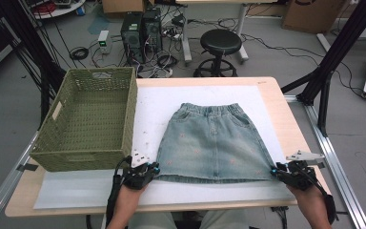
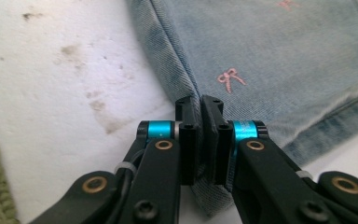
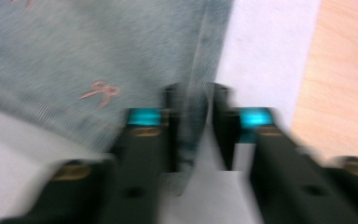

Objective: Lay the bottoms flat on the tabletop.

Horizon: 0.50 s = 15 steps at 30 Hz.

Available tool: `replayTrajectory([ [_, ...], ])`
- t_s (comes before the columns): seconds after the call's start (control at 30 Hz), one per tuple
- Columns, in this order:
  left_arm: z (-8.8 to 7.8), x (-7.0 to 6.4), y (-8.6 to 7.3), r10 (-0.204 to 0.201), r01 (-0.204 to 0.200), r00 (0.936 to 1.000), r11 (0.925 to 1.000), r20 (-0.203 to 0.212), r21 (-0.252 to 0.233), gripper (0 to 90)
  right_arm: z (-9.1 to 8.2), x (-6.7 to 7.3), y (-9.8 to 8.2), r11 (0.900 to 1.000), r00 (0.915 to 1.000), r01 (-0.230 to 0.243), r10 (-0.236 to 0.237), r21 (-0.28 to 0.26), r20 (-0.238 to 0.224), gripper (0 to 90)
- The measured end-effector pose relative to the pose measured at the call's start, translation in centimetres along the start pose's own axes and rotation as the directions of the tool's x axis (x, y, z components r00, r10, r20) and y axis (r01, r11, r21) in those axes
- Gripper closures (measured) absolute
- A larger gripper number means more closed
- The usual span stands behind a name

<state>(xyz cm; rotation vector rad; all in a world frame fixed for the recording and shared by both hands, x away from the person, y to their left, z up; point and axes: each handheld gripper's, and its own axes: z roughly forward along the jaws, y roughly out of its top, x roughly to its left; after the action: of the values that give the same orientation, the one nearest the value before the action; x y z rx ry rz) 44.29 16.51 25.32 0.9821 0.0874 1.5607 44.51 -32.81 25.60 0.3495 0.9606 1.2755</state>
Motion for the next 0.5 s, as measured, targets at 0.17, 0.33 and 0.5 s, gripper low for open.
replayTrajectory([
  [0.17,-0.4,0.4,0.4,-0.018,0.018,0.9998,0.9973,0.002,-0.071,58.8,-0.9,0.6,0.2,0.994,0.9962,0.016,-0.025,-0.112,-0.084,55.5],
  [0.33,-0.6,0.8,0.3,-0.032,0.032,0.9995,0.9958,-0.007,-0.086,59.2,-0.1,1.5,-0.8,0.994,0.9882,0.099,-0.103,-0.041,-0.113,69.9],
  [0.5,-0.9,1.7,0.6,-0.063,0.065,0.9978,0.9889,0.021,-0.133,58.4,-0.5,0.9,-1.3,0.996,0.9859,0.08,-0.086,-0.048,-0.143,65.1],
])
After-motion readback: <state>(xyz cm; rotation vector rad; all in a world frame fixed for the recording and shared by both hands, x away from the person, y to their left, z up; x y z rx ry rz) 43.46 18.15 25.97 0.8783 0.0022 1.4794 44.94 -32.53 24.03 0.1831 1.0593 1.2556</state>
